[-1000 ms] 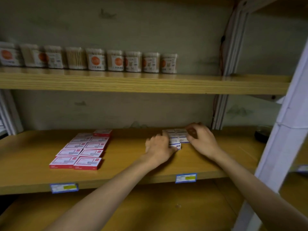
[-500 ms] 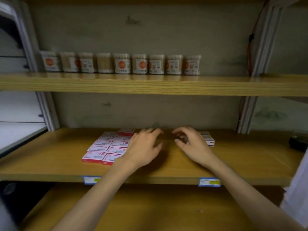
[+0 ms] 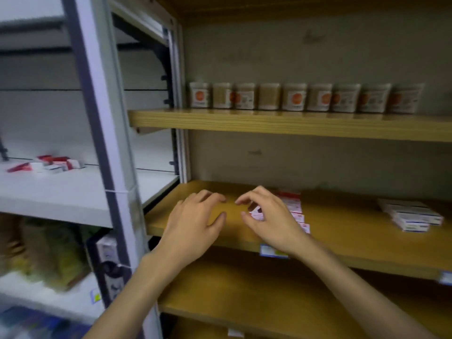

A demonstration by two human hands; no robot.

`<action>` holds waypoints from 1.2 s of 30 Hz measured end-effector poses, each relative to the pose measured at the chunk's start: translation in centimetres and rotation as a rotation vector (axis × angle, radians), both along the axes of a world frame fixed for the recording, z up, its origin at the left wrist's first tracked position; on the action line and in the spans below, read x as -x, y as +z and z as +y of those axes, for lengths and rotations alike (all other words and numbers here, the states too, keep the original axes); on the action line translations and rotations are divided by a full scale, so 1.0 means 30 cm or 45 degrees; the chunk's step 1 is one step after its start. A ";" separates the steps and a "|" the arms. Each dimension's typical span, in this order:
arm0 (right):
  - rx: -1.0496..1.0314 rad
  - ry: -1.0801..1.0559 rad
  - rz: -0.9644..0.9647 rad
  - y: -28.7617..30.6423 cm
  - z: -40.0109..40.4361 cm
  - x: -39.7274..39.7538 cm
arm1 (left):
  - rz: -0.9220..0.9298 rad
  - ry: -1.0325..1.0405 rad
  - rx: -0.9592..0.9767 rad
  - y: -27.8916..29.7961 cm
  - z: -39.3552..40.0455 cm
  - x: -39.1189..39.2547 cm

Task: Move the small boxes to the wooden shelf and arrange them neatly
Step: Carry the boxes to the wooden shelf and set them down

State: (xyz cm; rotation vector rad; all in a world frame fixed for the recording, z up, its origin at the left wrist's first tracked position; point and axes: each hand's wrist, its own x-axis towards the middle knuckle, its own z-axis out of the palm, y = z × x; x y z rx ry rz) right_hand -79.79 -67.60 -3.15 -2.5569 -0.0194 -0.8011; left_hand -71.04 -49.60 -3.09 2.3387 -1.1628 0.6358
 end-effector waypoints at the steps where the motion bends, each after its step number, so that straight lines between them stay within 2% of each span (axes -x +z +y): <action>1: 0.007 0.005 -0.014 0.000 0.067 -0.029 | 0.014 -0.007 0.015 0.000 0.072 -0.026; 13: 0.088 0.153 -0.148 -0.001 0.807 -0.412 | 0.015 0.097 0.040 -0.008 0.806 -0.398; 17: 0.152 0.166 -0.094 -0.018 0.985 -0.594 | 0.017 0.152 0.025 -0.018 0.979 -0.550; 26: 0.262 0.053 0.101 0.015 1.190 -1.092 | 0.107 0.325 -0.127 -0.017 1.280 -1.008; 36: 0.235 0.015 0.228 0.060 1.334 -1.561 | 0.186 0.352 -0.232 0.013 1.485 -1.551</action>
